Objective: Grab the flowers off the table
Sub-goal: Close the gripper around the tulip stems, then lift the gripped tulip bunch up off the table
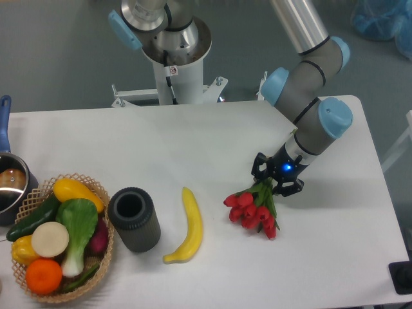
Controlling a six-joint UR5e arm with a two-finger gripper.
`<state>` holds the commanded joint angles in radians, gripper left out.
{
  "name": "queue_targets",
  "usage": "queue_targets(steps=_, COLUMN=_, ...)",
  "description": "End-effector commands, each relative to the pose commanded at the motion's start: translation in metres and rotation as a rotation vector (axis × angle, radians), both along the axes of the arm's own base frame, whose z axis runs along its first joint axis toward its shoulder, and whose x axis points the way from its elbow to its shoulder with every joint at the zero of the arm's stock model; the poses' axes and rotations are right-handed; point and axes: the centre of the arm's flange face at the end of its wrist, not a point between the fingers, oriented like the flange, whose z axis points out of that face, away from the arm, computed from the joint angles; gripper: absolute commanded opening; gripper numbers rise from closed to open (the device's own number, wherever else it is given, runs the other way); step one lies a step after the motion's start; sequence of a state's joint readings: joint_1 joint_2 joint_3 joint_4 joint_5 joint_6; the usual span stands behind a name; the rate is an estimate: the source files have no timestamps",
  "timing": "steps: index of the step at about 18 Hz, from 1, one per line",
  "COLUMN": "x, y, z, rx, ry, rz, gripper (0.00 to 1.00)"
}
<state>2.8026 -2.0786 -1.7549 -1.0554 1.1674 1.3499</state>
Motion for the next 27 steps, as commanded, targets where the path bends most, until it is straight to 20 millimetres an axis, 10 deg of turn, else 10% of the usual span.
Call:
queue_targets(steps=12, x=0.001, y=-0.001, z=0.022, rx=0.029, ry=-0.002, rz=0.045, gripper=0.37)
queue_targets(steps=27, x=0.032, y=0.006, z=0.209, rx=0.512, ry=0.107, rz=0.087, gripper=0.38)
